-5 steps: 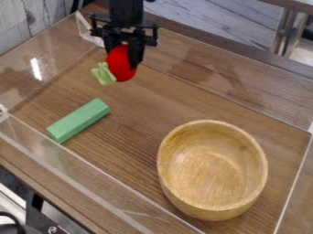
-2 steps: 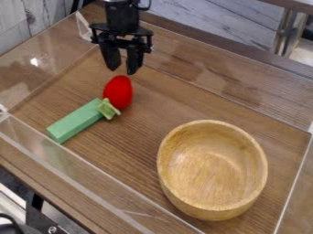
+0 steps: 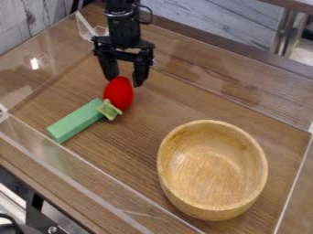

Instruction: Move the red fruit to the left

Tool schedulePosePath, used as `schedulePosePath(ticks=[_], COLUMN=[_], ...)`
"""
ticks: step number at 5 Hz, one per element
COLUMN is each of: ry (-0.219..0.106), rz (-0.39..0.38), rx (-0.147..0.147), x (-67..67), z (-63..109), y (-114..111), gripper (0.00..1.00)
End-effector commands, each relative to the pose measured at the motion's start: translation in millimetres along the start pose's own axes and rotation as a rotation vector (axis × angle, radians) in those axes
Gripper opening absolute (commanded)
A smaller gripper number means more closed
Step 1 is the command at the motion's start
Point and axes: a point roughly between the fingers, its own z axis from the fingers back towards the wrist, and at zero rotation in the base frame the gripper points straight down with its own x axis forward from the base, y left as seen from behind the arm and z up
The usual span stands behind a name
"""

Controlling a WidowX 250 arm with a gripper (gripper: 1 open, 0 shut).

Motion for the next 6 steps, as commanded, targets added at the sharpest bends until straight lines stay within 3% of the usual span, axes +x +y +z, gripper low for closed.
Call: schedulePosePath(ticks=[1, 3, 4, 5, 6], ry=[-0.029, -0.038, -0.040, -0.038, -0.029], rz=[-0.058, -0.074, -0.017, 0.039, 0.021], rx=[0.012, -0.005, -0.016, -0.025, -0.023], x=[1.8, 22.0, 26.2, 28.7, 24.5], z=[4.4, 20.9, 24.5, 27.8, 28.2], y=[2.7, 2.9, 4.8, 5.6, 12.2], gripper=[0.00, 0.00, 1.00, 1.00, 1.00])
